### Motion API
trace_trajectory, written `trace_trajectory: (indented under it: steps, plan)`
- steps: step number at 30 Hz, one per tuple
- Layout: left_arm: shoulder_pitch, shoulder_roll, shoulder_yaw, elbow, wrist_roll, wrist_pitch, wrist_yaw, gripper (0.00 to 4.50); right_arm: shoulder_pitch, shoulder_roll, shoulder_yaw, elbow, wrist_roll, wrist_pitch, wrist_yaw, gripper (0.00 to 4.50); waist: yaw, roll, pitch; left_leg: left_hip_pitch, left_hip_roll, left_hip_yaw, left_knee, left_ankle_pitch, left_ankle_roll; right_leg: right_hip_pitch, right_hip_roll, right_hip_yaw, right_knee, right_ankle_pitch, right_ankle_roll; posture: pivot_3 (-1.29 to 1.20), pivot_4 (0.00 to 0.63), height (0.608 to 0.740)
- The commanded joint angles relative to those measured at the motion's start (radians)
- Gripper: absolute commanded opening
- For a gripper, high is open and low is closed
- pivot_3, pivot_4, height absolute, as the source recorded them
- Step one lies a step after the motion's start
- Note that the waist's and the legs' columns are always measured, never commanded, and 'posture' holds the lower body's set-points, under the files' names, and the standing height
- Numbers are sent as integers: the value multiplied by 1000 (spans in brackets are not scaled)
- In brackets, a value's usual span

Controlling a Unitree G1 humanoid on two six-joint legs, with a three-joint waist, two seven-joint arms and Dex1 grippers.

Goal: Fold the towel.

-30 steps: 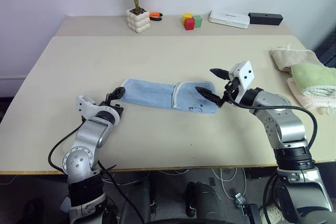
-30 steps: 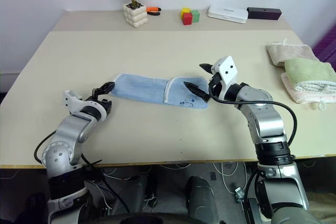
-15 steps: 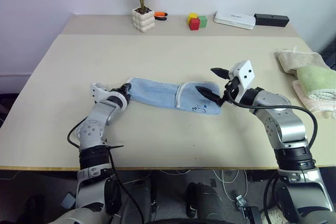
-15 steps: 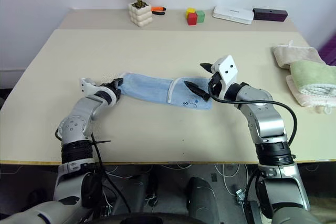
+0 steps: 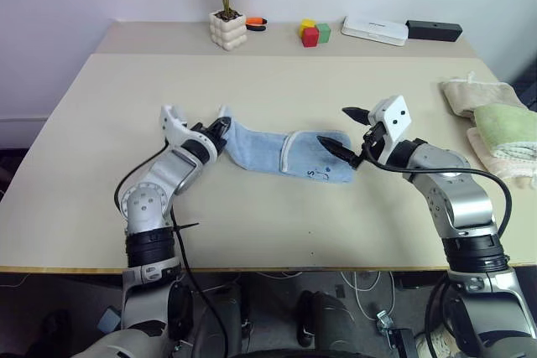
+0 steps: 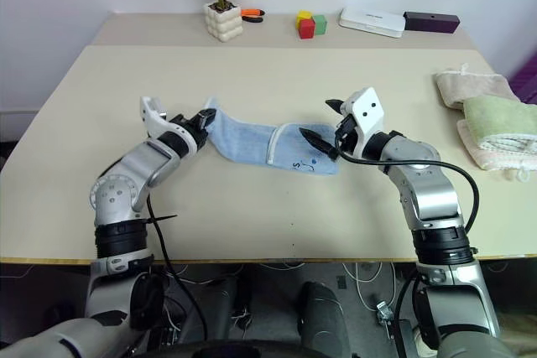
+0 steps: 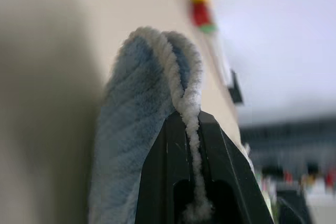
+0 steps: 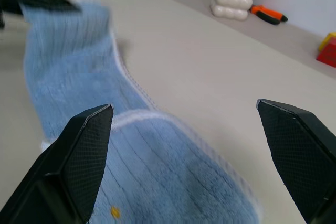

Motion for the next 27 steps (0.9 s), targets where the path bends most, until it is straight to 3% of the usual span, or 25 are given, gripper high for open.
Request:
trace_trajectory:
  steps: [1,6,9,12,20,23,27]
  plan:
    - [-65,10,-100,-36,56,48,-156,46,22,-68,-84,33,3,-42,34,4500,3,0,0,-1,0,1,0,0,0,0,0,-1,0,0,0,0,150,740]
    - [-151,-9,-229,70,180,80,-374,46,150,-175,-230,-51,179,21,212,4500,1,0,0,-1,-1,1,0,0,-1,0,0,-1,-1,0,1,0,150,740]
    - [-199,-48,-292,152,275,63,-471,46,209,-218,-295,-99,230,43,247,4500,-4,0,1,0,0,1,-1,0,0,0,0,-1,-1,0,1,0,150,740]
    - [-251,-109,-371,242,373,44,-596,46,273,-239,-365,-152,267,62,247,4500,-2,0,1,0,0,0,0,0,0,0,0,-1,-1,0,1,0,150,740]
    - [-344,-244,-362,494,531,-26,-713,46,407,-227,-461,-320,307,120,152,4500,-1,-1,1,-1,0,-2,0,-1,1,-1,-1,-1,-2,-2,-2,0,150,740]
    - [-351,-254,-394,559,592,-5,-785,929,444,-223,-495,-367,320,134,118,4500,-1,-1,2,-1,0,-2,0,-1,1,-1,-1,-1,-3,-2,-2,0,150,740]
    - [-334,-262,-389,564,647,4,-808,2905,465,-220,-499,-396,326,143,90,4500,-2,-1,2,-2,0,-2,0,-1,1,-2,-1,-1,-3,-2,-3,0,150,740]
